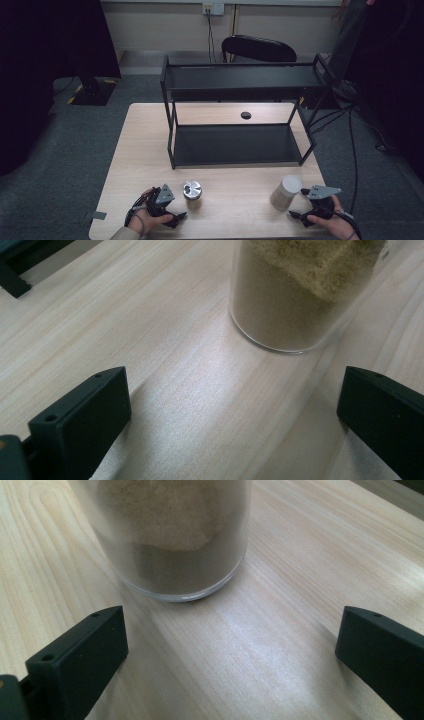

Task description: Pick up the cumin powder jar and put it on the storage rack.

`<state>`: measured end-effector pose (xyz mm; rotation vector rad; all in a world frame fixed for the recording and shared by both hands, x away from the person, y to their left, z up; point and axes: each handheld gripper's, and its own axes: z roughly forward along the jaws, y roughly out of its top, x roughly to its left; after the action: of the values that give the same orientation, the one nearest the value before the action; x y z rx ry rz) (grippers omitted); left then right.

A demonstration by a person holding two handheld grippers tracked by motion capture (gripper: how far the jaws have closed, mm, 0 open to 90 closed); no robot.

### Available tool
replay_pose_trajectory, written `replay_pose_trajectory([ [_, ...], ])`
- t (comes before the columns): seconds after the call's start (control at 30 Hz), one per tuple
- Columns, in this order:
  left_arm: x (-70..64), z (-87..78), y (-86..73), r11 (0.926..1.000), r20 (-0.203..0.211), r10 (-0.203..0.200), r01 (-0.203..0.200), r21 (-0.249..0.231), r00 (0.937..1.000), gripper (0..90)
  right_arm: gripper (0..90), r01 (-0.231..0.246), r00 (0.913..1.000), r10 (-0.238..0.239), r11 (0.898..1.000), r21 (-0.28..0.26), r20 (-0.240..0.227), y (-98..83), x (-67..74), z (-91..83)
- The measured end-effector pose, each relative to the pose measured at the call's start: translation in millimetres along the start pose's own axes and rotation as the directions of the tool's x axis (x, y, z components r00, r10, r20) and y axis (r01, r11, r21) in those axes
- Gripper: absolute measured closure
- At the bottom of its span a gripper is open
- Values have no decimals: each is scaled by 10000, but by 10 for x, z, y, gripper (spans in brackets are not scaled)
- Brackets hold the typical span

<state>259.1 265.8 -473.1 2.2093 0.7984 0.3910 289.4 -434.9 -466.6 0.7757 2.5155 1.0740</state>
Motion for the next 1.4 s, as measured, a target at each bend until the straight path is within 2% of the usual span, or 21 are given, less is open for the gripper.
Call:
replay_pose_trajectory([
  [1.2, -97, 24, 93, 9988, -400, -408, 418, 264, 9984, 0, 0, -77, 9999, 77, 10000, 1, 71, -2, 17, -3],
  [1.4, -90, 28, 112, 9990, -226, -334, 341, 299, 9992, 0, 0, -80, 9999, 80, 10000, 1, 73, -3, 18, -3],
])
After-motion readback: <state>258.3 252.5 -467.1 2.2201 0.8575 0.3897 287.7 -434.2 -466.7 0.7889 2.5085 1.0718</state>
